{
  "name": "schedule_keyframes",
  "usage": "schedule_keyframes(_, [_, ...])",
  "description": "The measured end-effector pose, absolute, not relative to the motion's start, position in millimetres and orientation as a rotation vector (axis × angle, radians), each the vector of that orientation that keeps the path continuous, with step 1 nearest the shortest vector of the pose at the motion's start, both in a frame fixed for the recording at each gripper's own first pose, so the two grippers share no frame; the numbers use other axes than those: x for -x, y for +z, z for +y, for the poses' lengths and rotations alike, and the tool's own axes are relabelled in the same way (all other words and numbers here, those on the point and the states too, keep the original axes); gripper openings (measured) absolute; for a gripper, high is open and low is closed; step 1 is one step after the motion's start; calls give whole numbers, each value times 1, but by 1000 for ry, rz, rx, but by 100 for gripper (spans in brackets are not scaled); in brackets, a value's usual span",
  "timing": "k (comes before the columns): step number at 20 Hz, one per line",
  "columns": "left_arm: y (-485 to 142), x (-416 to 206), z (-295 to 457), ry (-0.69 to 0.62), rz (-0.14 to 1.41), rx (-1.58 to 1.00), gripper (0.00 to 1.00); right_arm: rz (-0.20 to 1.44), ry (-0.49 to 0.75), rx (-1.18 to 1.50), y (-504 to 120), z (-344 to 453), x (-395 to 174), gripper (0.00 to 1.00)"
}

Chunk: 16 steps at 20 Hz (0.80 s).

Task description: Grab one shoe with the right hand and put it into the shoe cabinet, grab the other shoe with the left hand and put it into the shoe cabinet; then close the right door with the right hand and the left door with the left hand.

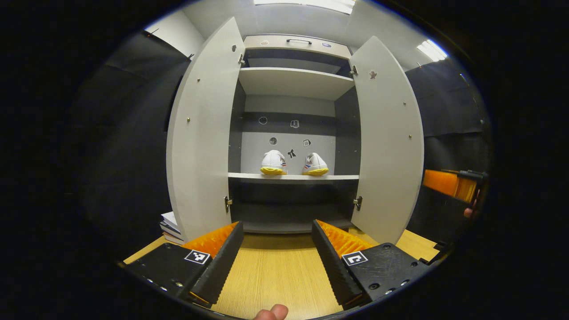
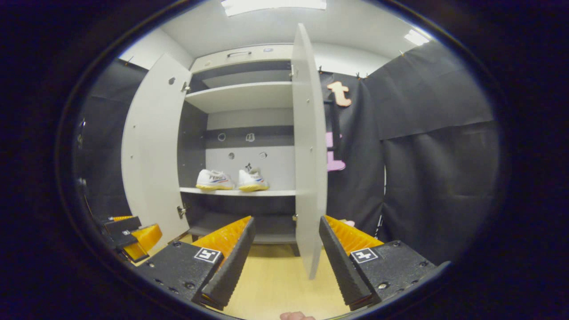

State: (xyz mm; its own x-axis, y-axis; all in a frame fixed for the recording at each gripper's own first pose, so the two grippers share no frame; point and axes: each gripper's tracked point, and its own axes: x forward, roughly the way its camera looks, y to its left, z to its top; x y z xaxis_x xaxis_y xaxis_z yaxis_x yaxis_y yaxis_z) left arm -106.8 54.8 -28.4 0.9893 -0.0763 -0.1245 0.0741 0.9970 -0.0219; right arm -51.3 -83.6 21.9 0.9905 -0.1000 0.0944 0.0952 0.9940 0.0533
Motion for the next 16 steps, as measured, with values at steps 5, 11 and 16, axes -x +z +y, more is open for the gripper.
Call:
schedule_keyframes(5, [-34,107,49,-94,143,17,92,-142,-227,-106,71,-168,47,91])
schedule_keyframes(11, [-40,107,56,-84,163,4,92,-126,-243,-143,102,-211,-1,93])
schedule_keyframes(16, [-40,106,61,-75,164,-10,92,-128,-238,-109,126,-221,-35,92])
